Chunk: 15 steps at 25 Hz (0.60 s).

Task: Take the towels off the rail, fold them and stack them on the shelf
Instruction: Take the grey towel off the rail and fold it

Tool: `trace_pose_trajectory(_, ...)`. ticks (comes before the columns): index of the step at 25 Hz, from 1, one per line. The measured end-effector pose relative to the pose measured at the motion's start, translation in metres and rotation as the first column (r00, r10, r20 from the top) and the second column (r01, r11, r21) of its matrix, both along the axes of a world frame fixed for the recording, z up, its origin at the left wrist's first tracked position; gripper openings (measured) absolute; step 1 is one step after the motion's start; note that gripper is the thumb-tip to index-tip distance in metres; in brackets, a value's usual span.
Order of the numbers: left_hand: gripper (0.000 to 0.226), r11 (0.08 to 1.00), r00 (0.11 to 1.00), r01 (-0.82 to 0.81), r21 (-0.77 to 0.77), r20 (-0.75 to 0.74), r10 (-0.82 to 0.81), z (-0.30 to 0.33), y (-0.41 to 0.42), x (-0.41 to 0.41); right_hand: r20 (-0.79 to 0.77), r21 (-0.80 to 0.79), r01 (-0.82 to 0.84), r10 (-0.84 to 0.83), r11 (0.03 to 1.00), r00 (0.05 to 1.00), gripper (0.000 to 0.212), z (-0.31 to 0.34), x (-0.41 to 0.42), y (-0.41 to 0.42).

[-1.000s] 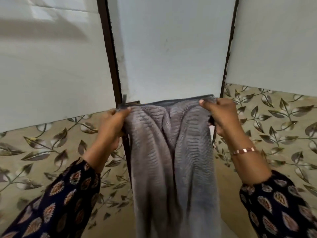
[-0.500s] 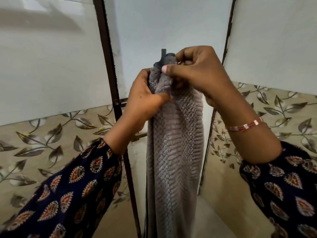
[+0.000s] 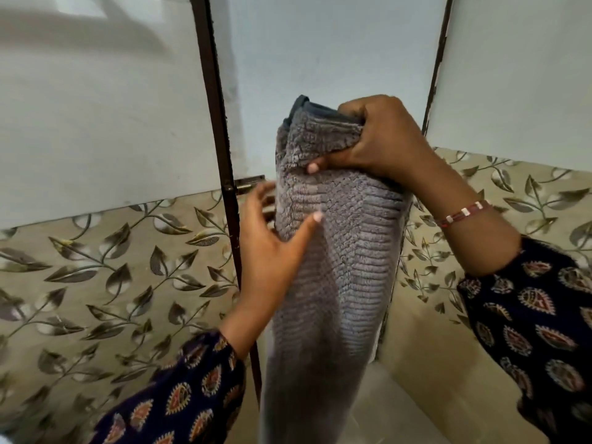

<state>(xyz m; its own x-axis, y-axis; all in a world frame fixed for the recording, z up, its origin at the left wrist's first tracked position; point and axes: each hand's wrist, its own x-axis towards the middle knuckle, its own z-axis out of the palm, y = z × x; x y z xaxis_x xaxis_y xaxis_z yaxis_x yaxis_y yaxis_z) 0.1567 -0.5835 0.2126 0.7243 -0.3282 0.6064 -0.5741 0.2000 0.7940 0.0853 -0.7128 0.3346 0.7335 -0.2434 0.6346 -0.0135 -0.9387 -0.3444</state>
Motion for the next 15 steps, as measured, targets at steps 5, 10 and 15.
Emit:
trace_pose_trajectory(5,0.039,0.977,0.992,-0.048,0.208,-0.104,0.071,-0.075,0.009,0.000,0.115,-0.077,0.046,-0.037,0.996,0.993,0.047,0.019,0.002,0.002)
trace_pose_trajectory(10,0.054,0.953,0.943,0.244,0.182,-0.275,-0.188,-0.105,0.002,-0.025,0.240,-0.073,-0.006,0.023,0.997,0.971,0.056,0.030,0.002,-0.006)
trace_pose_trajectory(15,0.060,0.929,0.846,0.357,0.097,-0.456,-0.277,-0.106,-0.002,-0.006,0.335,-0.076,-0.106,0.126,0.991,0.934,0.058,0.036,-0.007,-0.016)
